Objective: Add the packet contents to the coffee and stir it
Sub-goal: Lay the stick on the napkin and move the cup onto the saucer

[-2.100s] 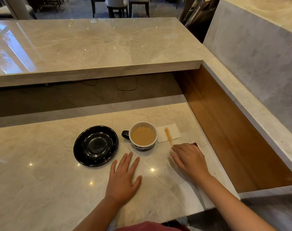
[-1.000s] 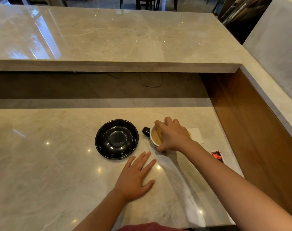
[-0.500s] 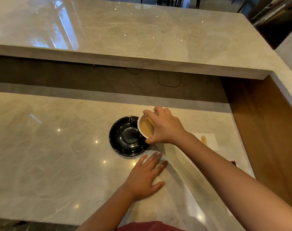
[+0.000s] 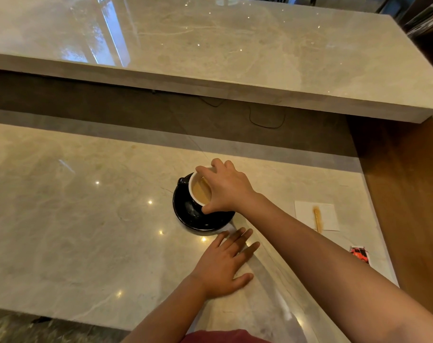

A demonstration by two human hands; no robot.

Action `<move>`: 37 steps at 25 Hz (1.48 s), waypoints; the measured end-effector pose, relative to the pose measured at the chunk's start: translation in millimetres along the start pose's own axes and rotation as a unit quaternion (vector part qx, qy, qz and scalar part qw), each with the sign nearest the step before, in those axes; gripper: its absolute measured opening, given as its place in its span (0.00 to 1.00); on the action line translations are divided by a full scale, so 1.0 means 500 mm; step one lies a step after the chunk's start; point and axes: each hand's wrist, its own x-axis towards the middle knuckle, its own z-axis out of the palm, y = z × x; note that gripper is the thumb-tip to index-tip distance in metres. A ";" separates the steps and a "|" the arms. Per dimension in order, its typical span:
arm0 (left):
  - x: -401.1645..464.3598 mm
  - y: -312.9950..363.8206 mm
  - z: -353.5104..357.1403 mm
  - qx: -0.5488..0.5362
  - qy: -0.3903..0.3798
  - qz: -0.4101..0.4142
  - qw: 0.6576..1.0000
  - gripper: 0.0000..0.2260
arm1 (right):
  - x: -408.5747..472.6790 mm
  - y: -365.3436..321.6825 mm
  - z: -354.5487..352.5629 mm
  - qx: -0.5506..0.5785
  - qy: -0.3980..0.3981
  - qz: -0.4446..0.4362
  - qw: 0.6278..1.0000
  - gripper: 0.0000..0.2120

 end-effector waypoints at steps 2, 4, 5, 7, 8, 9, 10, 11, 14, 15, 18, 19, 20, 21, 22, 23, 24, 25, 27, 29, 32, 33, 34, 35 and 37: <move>0.001 0.000 0.000 0.000 0.004 0.000 1.000 0.29 | 0.003 0.000 0.003 -0.004 0.000 -0.001 1.000 0.43; 0.000 0.000 -0.001 -0.001 0.008 0.000 1.000 0.29 | 0.005 -0.003 0.004 -0.009 -0.001 0.000 1.000 0.43; 0.000 0.001 -0.002 -0.002 0.011 -0.001 1.000 0.28 | 0.006 -0.005 0.004 -0.014 -0.001 0.000 1.000 0.44; -0.001 0.003 -0.003 -0.001 0.013 -0.004 1.000 0.28 | 0.005 -0.010 0.005 -0.017 -0.003 0.001 1.000 0.45; -0.002 0.004 -0.003 0.002 0.014 -0.005 1.000 0.28 | 0.003 -0.010 0.004 -0.013 -0.006 0.003 1.000 0.46; -0.002 0.004 -0.003 0.003 0.014 -0.005 1.000 0.28 | 0.000 -0.009 0.003 -0.007 -0.008 0.007 1.000 0.47; -0.002 0.004 -0.004 0.003 0.012 -0.006 1.000 0.28 | -0.003 -0.009 0.001 -0.002 -0.009 0.011 1.000 0.48; -0.002 0.004 -0.005 0.002 0.008 -0.006 1.000 0.28 | -0.006 -0.009 0.000 -0.001 -0.008 0.014 1.000 0.48; -0.002 0.004 -0.007 0.001 -0.003 -0.009 1.000 0.28 | -0.007 -0.012 -0.004 -0.004 -0.006 0.020 1.000 0.47; -0.003 0.004 -0.007 0.003 -0.005 -0.010 1.000 0.28 | -0.006 -0.014 -0.005 -0.004 -0.005 0.019 1.000 0.46; -0.004 0.005 -0.008 0.004 -0.017 -0.011 1.000 0.28 | -0.007 -0.018 -0.008 0.000 -0.006 0.013 1.000 0.44; -0.004 0.005 -0.009 0.004 -0.020 -0.011 1.000 0.28 | -0.008 -0.018 -0.007 0.002 -0.008 0.009 1.000 0.44; -0.004 0.004 -0.009 0.004 -0.020 -0.011 1.000 0.28 | -0.010 -0.019 -0.005 0.005 -0.009 0.006 1.000 0.44; -0.003 0.004 -0.009 0.001 -0.018 -0.012 1.000 0.28 | -0.012 -0.019 -0.004 0.007 -0.009 0.005 1.000 0.43; -0.003 0.004 -0.010 -0.002 -0.015 -0.012 1.000 0.28 | -0.014 -0.019 -0.003 0.009 -0.008 0.006 1.000 0.43; -0.004 0.004 -0.010 -0.006 -0.012 -0.012 1.000 0.28 | -0.015 -0.019 -0.002 0.010 -0.009 0.006 1.000 0.43; -0.004 0.004 -0.010 -0.007 -0.009 -0.011 1.000 0.28 | -0.016 -0.018 -0.001 0.010 -0.011 0.007 1.000 0.43; -0.005 0.004 -0.009 -0.006 -0.006 -0.011 1.000 0.28 | -0.016 -0.017 -0.001 0.010 -0.012 0.008 1.000 0.44; -0.004 0.004 -0.007 0.001 -0.004 -0.013 1.000 0.29 | -0.017 -0.016 -0.001 0.011 -0.013 0.010 1.000 0.45; -0.005 0.004 -0.005 0.003 -0.002 -0.015 1.000 0.28 | -0.017 -0.017 0.000 0.014 -0.014 0.012 1.000 0.46; -0.006 0.005 -0.004 -0.005 -0.004 -0.019 1.000 0.28 | -0.018 -0.019 0.004 0.013 -0.004 0.018 1.000 0.46; -0.006 0.004 -0.004 -0.006 -0.005 -0.020 1.000 0.28 | -0.019 -0.020 0.006 0.012 -0.001 0.019 1.000 0.46; -0.006 0.004 -0.004 -0.007 -0.004 -0.020 1.000 0.28 | -0.020 -0.020 0.008 0.011 0.003 0.019 1.000 0.46; -0.006 0.004 -0.005 -0.009 -0.003 -0.020 1.000 0.28 | -0.021 -0.019 0.009 0.014 0.004 0.019 1.000 0.46; -0.006 0.005 -0.005 -0.011 -0.004 -0.017 1.000 0.28 | -0.021 -0.017 0.012 0.018 0.006 0.016 1.000 0.46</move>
